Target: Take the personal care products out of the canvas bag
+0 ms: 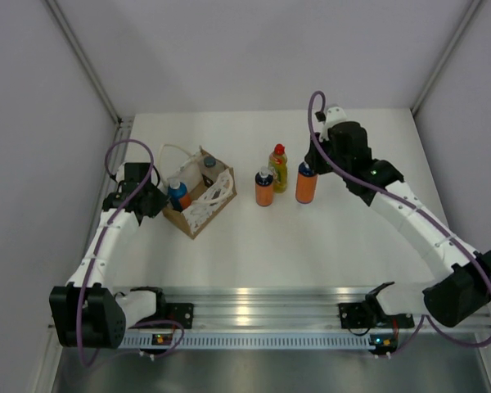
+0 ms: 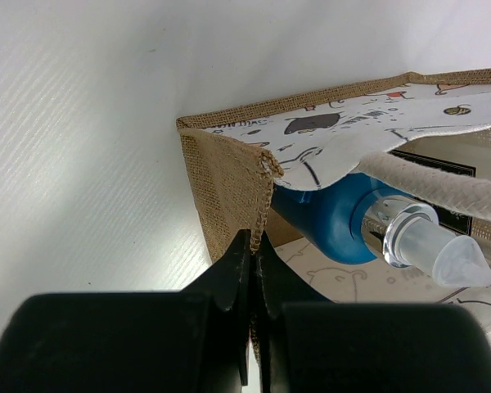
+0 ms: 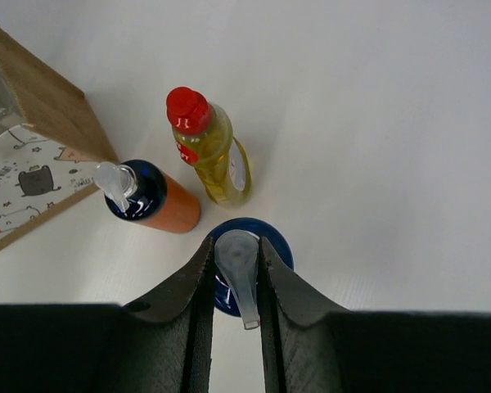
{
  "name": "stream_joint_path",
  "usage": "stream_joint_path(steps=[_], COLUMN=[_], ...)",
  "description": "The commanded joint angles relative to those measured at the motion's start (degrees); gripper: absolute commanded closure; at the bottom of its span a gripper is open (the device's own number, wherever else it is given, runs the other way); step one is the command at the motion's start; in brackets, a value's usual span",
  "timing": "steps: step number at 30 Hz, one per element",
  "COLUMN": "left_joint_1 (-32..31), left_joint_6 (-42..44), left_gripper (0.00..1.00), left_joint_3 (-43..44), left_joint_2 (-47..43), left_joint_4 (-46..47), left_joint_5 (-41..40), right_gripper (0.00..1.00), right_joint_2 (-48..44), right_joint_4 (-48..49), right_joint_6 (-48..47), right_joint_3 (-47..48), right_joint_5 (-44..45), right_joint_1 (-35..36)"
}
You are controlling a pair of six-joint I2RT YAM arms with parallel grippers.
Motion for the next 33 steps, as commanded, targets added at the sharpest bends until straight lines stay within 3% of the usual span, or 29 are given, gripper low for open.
stream_joint_path(steps=[1, 20, 22, 28, 29, 31, 32, 33], left_joint_1=[0.31, 0.31, 0.31, 0.31, 0.31, 0.31, 0.31, 0.31], left_joint_6=[-0.43, -1.14, -1.31, -1.49, -1.58, -1.58, -1.49, -1.49], left_gripper=[1.00, 1.00, 1.00, 1.00, 1.00, 1.00, 1.00, 1.00], left_joint_3=[-0.66, -1.36, -1.45, -1.27, -1.27, -1.27, -1.27, -1.27], left_joint_2=[-1.05, -2.63, -2.63, -2.54, -2.37, -2.28, -2.28, -2.28], left_joint_4=[-2.34, -2.43, -2.43, -2.43, -2.43, -2.43, -2.34, -2.43], left_joint_5=[0.89, 1.33, 1.77, 1.77, 1.77, 1.77, 1.77, 1.68], right_gripper=[1.00, 1.00, 0.89, 0.78, 0.67, 0.55, 0.40, 0.33], right_joint_2=[-3.24, -0.25, -0.87, -1.57, -1.57, -1.83, -2.18, -2.19], right_joint_4=[15.18, 28.37, 28.98, 30.65, 30.57, 30.56, 30.56, 30.30], right_joint_6=[1.99, -0.82, -1.09, -2.14, -2.31, -2.49, -2.41, -2.40], right_joint_3=[-1.89, -15.70, -16.58, -19.04, -19.22, -19.57, -19.57, -19.40], right_joint_5=[-1.81, -7.43, -7.52, -8.31, -8.48, -8.31, -8.31, -8.31], right_joint_1=[-1.15, -0.98, -0.98, -0.54, -0.36, -0.19, -0.19, -0.19])
